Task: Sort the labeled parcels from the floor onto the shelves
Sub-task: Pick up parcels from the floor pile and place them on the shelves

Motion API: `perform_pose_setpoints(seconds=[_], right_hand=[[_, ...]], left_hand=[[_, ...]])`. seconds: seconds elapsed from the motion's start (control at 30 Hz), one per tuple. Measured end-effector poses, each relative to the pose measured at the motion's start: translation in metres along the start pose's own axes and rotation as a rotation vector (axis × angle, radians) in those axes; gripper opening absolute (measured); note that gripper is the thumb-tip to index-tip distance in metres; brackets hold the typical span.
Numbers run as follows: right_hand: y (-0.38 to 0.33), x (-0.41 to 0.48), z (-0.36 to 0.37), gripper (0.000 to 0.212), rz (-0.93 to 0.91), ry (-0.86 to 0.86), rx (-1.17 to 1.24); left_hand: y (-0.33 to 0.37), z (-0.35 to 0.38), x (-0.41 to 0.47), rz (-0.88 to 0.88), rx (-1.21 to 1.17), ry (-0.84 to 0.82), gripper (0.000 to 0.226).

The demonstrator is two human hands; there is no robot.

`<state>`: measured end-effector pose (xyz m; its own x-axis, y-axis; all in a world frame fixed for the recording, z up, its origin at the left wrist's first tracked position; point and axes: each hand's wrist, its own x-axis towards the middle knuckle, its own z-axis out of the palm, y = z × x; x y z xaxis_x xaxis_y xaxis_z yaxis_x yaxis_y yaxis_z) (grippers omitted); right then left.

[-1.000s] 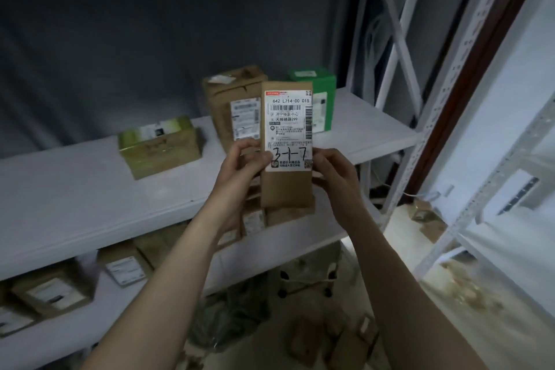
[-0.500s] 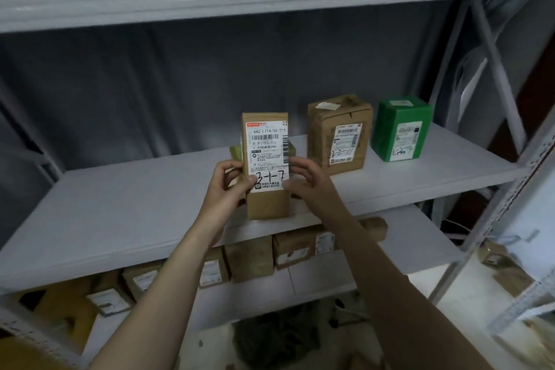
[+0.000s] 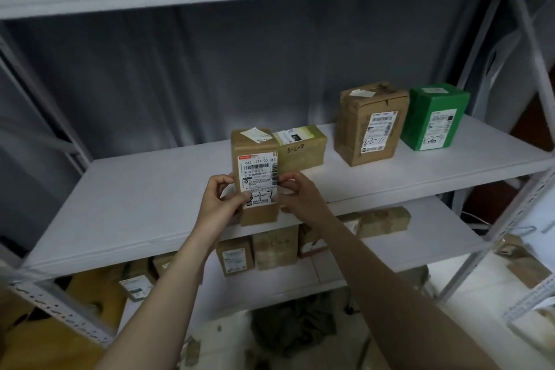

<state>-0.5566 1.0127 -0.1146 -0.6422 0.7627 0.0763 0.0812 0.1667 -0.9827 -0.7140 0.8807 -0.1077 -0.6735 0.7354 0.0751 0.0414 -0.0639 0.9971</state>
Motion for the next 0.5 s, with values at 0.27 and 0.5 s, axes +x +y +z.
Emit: perform_pose_setpoints(seconds=[0.27,0.5], right_hand=[[0.008,0.003,0.04,0.028,0.008,0.052,-0.05],[0.006,0.007,0.048,0.023,0.037,0.066,-0.068]], left_hand=[[-0.018,-0.027,0.001,0.002,0.008,0.062,0.039],[-0.019,-0.038,0.002,-0.021,0.014,0.036,0.037]])
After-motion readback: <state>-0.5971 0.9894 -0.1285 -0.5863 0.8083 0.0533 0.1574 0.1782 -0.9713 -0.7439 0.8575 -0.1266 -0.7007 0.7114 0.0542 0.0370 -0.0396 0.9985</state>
